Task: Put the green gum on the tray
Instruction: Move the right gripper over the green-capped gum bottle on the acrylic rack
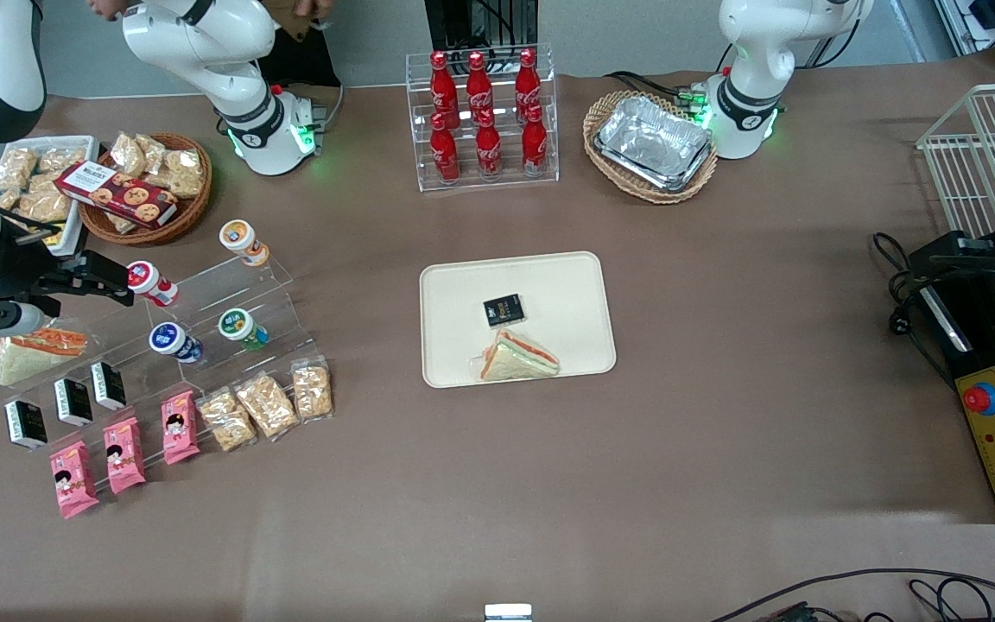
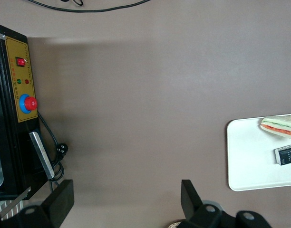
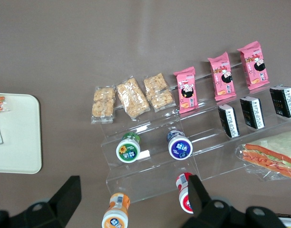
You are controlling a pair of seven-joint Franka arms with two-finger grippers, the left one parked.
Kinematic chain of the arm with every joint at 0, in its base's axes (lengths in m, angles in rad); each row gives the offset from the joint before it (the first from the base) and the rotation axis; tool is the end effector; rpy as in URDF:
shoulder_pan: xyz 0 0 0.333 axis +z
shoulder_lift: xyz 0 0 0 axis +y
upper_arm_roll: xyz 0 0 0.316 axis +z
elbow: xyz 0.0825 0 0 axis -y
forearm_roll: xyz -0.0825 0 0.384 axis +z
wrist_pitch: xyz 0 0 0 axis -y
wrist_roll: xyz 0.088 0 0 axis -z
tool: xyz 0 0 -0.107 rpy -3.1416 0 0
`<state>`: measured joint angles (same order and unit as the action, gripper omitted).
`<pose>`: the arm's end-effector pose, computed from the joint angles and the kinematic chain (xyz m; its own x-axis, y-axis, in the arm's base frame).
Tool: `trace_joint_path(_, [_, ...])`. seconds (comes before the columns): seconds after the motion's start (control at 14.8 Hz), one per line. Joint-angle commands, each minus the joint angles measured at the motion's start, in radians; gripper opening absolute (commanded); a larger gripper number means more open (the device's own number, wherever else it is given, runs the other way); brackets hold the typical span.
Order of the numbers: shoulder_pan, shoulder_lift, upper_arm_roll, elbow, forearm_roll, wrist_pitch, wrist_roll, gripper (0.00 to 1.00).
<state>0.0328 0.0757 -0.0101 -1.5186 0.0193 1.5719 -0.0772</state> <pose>0.5774 0.0154 0.6064 0.9948 0.0997 -0.0209 0.0993 -0.9949 -0.0202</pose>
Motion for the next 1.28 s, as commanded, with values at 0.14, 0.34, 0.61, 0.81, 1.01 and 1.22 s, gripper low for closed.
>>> trace_joint_path(0.14, [0.002, 0.001, 0.004, 0.014, -0.01, -0.006, -0.006, 1.0])
trace_joint_path(0.34, [-0.001, 0.002, 0.004, 0.002, -0.004, -0.01, -0.007, 1.0])
trace_joint_path(0.61, [0.01, -0.056, 0.009, -0.093, -0.007, -0.001, -0.004, 1.0])
trace_joint_path(0.81, [0.012, -0.16, 0.009, -0.283, -0.007, 0.127, -0.004, 1.0])
trace_joint_path(1.01, [0.013, -0.25, 0.013, -0.455, -0.007, 0.242, -0.003, 1.0])
trace_joint_path(1.22, [0.015, -0.266, 0.013, -0.549, -0.004, 0.327, -0.001, 1.0])
